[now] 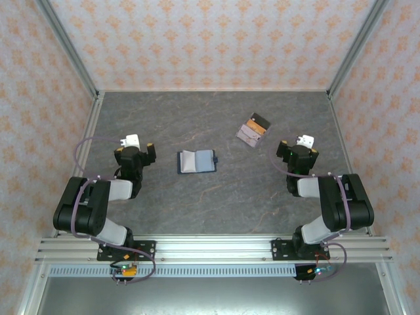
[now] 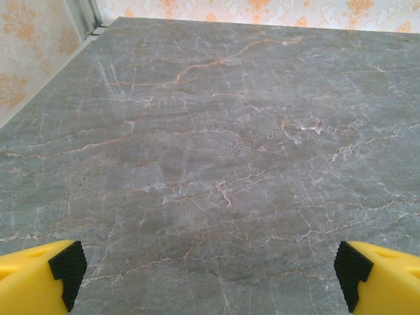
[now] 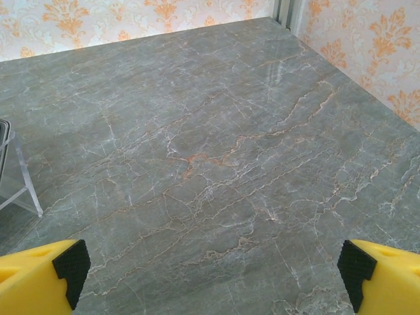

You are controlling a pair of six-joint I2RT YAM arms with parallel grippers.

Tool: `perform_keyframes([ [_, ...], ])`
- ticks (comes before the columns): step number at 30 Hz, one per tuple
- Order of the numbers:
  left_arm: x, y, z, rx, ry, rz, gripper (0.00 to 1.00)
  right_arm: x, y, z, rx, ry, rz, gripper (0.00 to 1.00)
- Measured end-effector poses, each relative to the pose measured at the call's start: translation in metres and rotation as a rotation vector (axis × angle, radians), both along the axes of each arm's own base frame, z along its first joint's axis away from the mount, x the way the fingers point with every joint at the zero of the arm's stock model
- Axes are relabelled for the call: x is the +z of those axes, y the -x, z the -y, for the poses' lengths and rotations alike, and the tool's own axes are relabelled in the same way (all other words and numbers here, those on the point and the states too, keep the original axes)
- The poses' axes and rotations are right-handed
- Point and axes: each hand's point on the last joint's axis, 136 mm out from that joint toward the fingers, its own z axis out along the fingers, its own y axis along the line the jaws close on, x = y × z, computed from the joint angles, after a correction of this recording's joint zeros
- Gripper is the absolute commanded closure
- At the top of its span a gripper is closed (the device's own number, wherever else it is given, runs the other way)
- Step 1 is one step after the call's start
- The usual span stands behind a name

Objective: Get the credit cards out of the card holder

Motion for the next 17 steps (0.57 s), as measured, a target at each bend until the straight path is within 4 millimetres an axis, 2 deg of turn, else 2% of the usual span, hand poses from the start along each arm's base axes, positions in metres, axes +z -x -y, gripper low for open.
perform_keyframes([
  [17,0.002,-0.0006,-0.0007,0.003,-0.023,-0.001,0.0,-0.0001,0.0001,0.0001,-0.001,0.0,-0.001,0.01],
])
